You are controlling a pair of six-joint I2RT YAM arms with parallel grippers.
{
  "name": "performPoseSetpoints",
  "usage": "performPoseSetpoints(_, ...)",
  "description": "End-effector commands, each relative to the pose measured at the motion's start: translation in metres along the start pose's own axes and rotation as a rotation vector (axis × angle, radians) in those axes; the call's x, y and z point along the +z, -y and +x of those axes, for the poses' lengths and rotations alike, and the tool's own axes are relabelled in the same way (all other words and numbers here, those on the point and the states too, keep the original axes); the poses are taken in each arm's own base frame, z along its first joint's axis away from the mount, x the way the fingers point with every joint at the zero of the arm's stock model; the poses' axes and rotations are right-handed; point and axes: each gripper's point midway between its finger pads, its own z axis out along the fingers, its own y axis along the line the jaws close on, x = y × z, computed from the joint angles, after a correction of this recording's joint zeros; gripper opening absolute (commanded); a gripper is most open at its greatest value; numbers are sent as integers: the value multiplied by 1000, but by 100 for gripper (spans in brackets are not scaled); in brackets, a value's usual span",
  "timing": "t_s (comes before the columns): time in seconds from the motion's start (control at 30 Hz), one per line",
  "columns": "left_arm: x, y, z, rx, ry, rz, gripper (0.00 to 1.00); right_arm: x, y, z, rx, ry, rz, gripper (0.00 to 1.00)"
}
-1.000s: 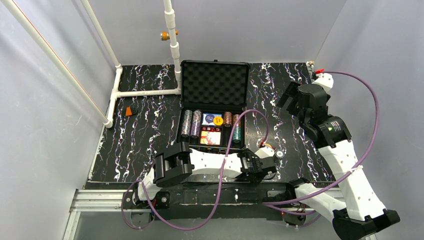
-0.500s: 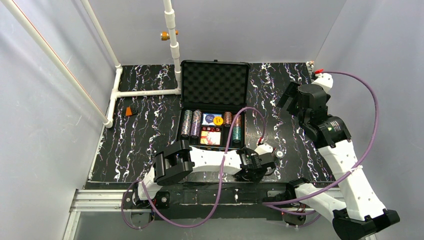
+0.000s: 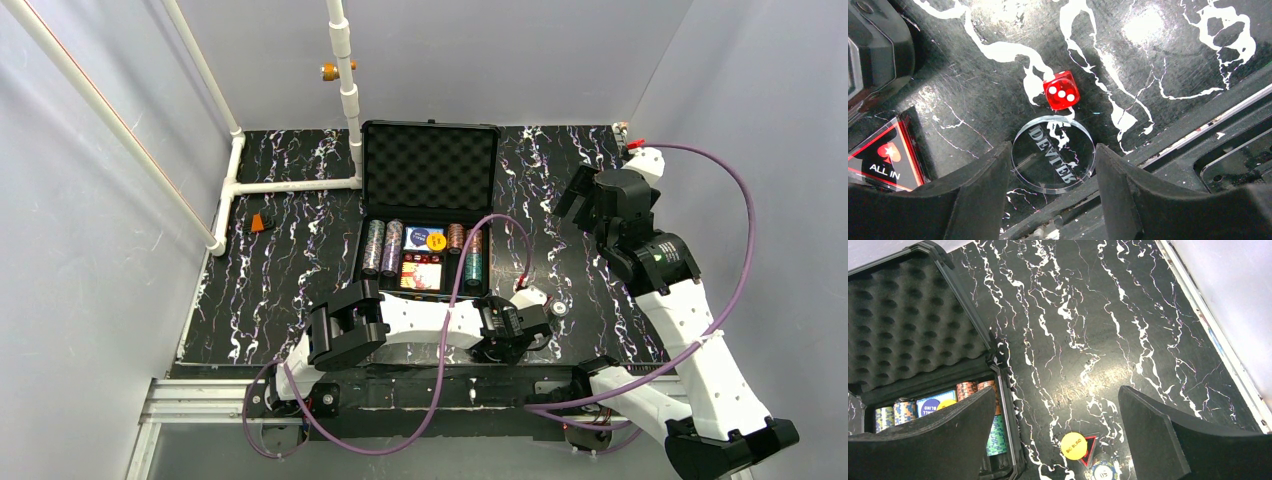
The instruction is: Pack up texas hold em set
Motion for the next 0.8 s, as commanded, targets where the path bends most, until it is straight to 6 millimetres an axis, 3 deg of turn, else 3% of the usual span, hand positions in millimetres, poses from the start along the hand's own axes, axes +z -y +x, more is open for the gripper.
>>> performPoseSetpoints(0.0,15,-17,26,32,-87,-64,49,-1,-3,-15,19,59,-5,100)
performPoseSetpoints(0.13,11,-24,25,19,-75,-89,72,0,-3,-14,17,54,-5,100)
performPoseSetpoints(0.23,8,-30,27,6,-73,-110,79,1,-3,-13,16,52,-4,100)
performPoseSetpoints(0.37,5,-32,32,-4,-90,-117,78,1,-2,-12,15,52,-1,100)
performPoseSetpoints(0.57,3,-35,39,-13,-122,-133,67,0,-1,-12,13,55,4,100)
performPoseSetpoints(0.77,4,-36,46,-25,-150,-142,63,0,2,-12,12,60,13,100)
